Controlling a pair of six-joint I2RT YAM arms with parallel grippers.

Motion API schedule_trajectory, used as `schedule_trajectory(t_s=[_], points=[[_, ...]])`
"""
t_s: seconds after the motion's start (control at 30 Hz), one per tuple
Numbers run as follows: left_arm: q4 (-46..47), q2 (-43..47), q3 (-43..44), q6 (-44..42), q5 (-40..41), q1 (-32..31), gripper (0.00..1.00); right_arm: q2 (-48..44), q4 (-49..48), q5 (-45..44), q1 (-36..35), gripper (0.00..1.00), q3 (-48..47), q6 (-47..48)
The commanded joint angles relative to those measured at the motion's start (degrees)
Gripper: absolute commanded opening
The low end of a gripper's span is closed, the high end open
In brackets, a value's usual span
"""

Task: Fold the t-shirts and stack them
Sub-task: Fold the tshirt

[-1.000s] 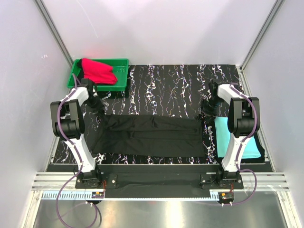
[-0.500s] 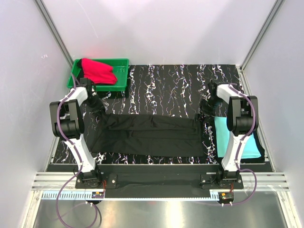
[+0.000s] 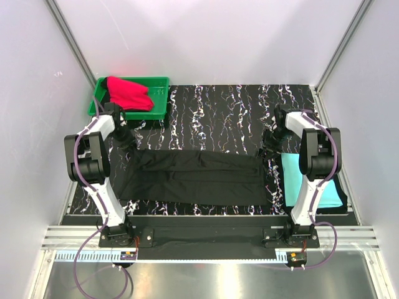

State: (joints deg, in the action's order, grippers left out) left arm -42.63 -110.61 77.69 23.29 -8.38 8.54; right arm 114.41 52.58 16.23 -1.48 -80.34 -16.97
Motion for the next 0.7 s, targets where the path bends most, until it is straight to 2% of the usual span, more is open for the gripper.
schedule_trajectory(t_s=[0.0, 0.13, 0.2, 0.27, 0.3, 0.4, 0.5, 0.57, 0.6, 0.63, 0.67], points=[[1.2, 2.2, -0.1, -1.1, 0.2, 0.3, 0.21, 1.4, -1.1, 1.5, 0.1, 0.46, -1.2, -0.5], [1.3, 1.3, 0.1, -1.3, 0.6, 0.3, 0.12, 3.2, -1.4, 1.1, 0.1, 0.42, -1.8, -0.6], [1.2, 0.8, 0.4, -1.5, 0.8, 0.3, 0.02, 3.5, -1.4, 0.5, 0.1, 0.28, -2.2, -0.6], [1.2, 0.7, 0.7, -1.5, 1.3, 0.3, 0.0, 3.1, -1.3, -2.1, 0.1, 0.18, -2.6, -0.8], [1.3, 0.7, 0.9, -1.6, 1.4, 0.3, 0.0, 2.3, -1.2, -3.3, 0.1, 0.08, -3.2, -0.7], [1.2, 1.0, 0.7, -1.9, 2.8, 0.3, 0.0, 1.4, -0.3, -7.4, 0.1, 0.0, -4.5, -0.4], [1.3, 1.7, 0.3, -2.2, 4.3, 0.3, 0.0, 1.3, 0.0, -8.1, 0.2, 0.0, -4.8, 0.0], [1.1, 2.1, 0.4, -2.8, 4.3, 0.3, 0.0, 1.5, -0.1, -6.3, 0.2, 0.04, -5.0, 0.1], [1.1, 2.6, 0.4, -3.1, 4.2, 0.3, 0.03, 1.8, -0.1, -6.0, 0.2, 0.11, -5.3, 0.1], [1.1, 3.1, 0.0, -3.2, 3.6, 0.3, 0.13, 1.8, 0.2, -5.7, 0.1, 0.28, -5.4, 0.2], [1.0, 4.0, -0.2, -3.2, 3.6, 0.2, 0.23, 1.4, 0.2, -5.3, 0.1, 0.34, -5.5, 0.0]])
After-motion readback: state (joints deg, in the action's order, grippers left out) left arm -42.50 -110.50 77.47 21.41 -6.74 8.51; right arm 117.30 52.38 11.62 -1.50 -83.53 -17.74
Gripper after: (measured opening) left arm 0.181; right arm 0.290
